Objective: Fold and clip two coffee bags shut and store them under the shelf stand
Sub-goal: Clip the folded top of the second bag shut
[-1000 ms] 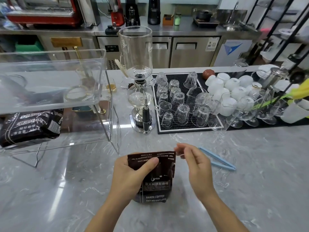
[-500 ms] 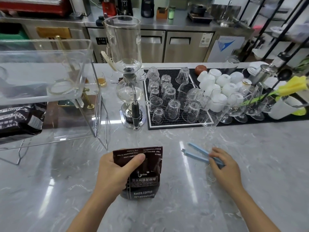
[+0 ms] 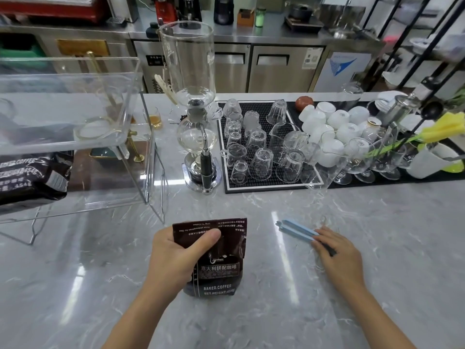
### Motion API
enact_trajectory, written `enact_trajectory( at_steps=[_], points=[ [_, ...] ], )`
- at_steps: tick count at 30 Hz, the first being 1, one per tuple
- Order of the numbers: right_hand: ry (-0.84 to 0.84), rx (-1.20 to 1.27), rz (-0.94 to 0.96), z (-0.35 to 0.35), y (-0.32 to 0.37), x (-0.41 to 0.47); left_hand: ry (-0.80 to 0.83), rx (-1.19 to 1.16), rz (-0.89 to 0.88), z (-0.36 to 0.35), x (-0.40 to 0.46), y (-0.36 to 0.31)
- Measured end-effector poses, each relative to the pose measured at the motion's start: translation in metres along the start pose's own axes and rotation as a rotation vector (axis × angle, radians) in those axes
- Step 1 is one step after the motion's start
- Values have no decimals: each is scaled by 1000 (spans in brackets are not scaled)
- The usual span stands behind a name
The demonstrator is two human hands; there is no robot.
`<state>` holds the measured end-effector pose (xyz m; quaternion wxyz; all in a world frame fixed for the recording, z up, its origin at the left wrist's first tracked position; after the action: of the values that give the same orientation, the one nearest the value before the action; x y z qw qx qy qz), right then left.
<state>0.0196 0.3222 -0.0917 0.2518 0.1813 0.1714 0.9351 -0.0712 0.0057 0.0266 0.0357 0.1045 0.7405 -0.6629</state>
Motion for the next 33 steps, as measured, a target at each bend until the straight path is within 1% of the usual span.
enact_trajectory(
  at_steps=[6, 11, 15, 19, 23, 25, 28, 33],
  points=[
    [-12, 216, -71, 4, 16, -5, 30, -12, -3, 1, 1, 0],
    [46, 579, -174, 21, 48, -5, 37, -6, -6, 3, 1, 2],
    [120, 796, -155, 40, 79, -11, 38, -4, 2, 4, 1, 3],
    [200, 916, -61, 56, 108, -15, 51, -11, 1, 3, 1, 2],
    [293, 932, 11, 61, 124, -14, 72, -2, -9, 2, 0, 0],
    [320, 884, 57, 62, 129, -14, 89, 6, -7, 2, 1, 0],
    [310, 774, 105, 69, 134, -13, 151, 33, 7, -5, 1, -1],
    [318, 690, 68, 82, 137, -20, 253, 26, -29, -25, -1, -4]
  ],
)
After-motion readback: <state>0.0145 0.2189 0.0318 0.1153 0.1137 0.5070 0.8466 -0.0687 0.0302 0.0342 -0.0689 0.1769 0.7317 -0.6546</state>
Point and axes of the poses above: each hand's wrist, its own x-axis towards the middle knuckle, its own z-axis out of the back of the hand, y = z × x, the point moved 1 cm from there along x, towards the middle knuckle, and after that the axes turned 12 degrees about -x, right-handed, at the moved point
